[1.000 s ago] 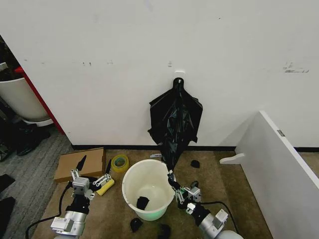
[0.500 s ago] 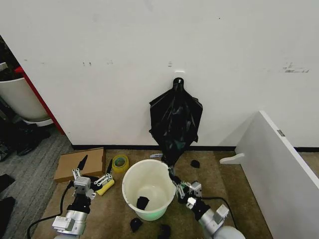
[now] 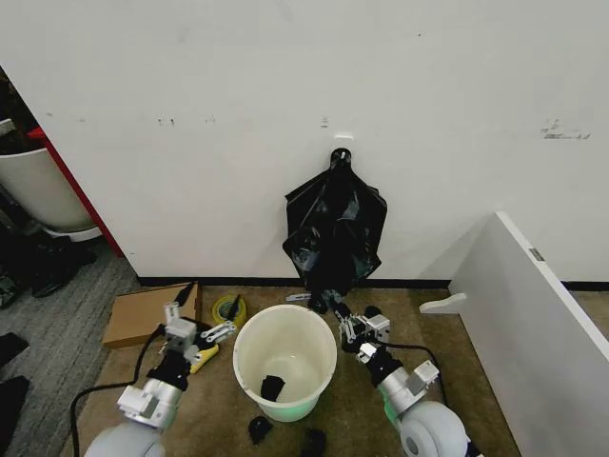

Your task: Place the garbage bag over the trash bin.

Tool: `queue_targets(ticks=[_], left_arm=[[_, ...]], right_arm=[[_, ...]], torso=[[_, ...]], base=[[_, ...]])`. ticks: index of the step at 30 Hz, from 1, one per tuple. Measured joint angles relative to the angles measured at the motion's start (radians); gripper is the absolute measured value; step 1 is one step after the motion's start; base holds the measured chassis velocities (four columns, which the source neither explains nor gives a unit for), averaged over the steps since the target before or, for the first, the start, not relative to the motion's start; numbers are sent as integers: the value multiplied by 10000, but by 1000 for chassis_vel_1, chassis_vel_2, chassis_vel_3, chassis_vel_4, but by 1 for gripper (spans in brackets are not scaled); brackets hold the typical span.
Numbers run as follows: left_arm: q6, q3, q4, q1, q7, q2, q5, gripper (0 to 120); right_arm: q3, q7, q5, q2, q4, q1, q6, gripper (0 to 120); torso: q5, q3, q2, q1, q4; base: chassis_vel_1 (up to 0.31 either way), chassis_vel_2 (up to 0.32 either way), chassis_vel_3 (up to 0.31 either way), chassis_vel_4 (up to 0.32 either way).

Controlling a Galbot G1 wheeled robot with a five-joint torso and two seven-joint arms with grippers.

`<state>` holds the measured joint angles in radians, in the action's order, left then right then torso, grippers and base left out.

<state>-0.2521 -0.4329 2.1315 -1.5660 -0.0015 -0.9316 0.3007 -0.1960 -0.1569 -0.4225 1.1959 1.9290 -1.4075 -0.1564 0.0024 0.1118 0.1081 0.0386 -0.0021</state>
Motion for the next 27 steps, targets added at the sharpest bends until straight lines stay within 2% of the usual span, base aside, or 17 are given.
queue_targets(ticks=[2, 4, 6, 9, 12, 14, 17, 18, 19, 20, 22, 23, 26, 27], left_arm=[[279, 147, 178, 339, 12, 554, 447, 99], [522, 204, 344, 531, 23, 1045, 885, 99], [597, 244, 361, 625, 28, 1205, 1018, 99], [922, 469, 433, 1133, 113, 2025, 1705, 99], [1118, 637, 513, 1529, 174, 2714, 2135, 99], [1182, 760, 529, 1724, 174, 2910, 2251, 99], [1510, 1638, 553, 2869, 151, 3589, 2750, 99], [1662, 2182, 522, 3466, 114, 3774, 2938, 99], [1835, 2724, 462, 4079, 74, 3889, 3059, 99], [1835, 2724, 462, 4079, 74, 3889, 3059, 99], [2249, 3695, 349, 5372, -25, 4053, 3241, 99], [2323, 3836, 331, 5557, -43, 4078, 3268, 99], [3600, 5208, 245, 7528, -470, 4388, 3559, 99], [3600, 5208, 245, 7528, -470, 4388, 3559, 99]], right_arm=[[74, 16, 131, 6, -94, 111, -11, 0], [280, 26, 168, 3, -224, 320, -13, 0], [316, 29, 175, 3, -249, 355, -12, 0], [486, 48, 192, 5, -373, 541, -6, 0], [678, 55, 213, 2, -513, 743, -2, 0], [702, 56, 225, 6, -523, 768, -1, 0], [692, 56, 305, 51, -525, 753, -4, 0], [662, 56, 352, 91, -524, 728, -8, 0], [632, 56, 382, 125, -525, 716, -10, 0], [632, 56, 382, 125, -525, 716, -10, 0], [597, 57, 439, 192, -521, 697, -16, 0], [591, 57, 452, 206, -519, 694, -17, 0], [550, 57, 640, 304, -513, 661, -46, 0], [550, 57, 640, 304, -513, 661, -46, 0]], torso=[[-1, 0, 0, 1, -5], [5, 0, 0, 0, 6], [4, 0, 0, 0, 7], [-2, 0, 0, 1, 0], [2, 1, 0, 0, 4], [2, 1, 0, 0, 6], [3, 0, 0, 0, 4], [3, 0, 0, 0, 1], [1, 0, -1, 0, 2], [1, 0, -1, 0, 2], [-3, 0, 0, -1, 0], [-1, 0, 0, -1, -1], [3, 0, 0, -1, 0], [3, 0, 0, -1, 0]], base=[[0, 0, 0, 0], [0, 0, 0, 0], [0, 0, 0, 0], [0, 0, 0, 0], [0, 0, 0, 0], [0, 0, 0, 0], [0, 0, 0, 0], [0, 0, 0, 0], [0, 0, 0, 0], [0, 0, 0, 0], [0, 0, 0, 0], [0, 0, 0, 0], [0, 0, 0, 0], [0, 0, 0, 0]])
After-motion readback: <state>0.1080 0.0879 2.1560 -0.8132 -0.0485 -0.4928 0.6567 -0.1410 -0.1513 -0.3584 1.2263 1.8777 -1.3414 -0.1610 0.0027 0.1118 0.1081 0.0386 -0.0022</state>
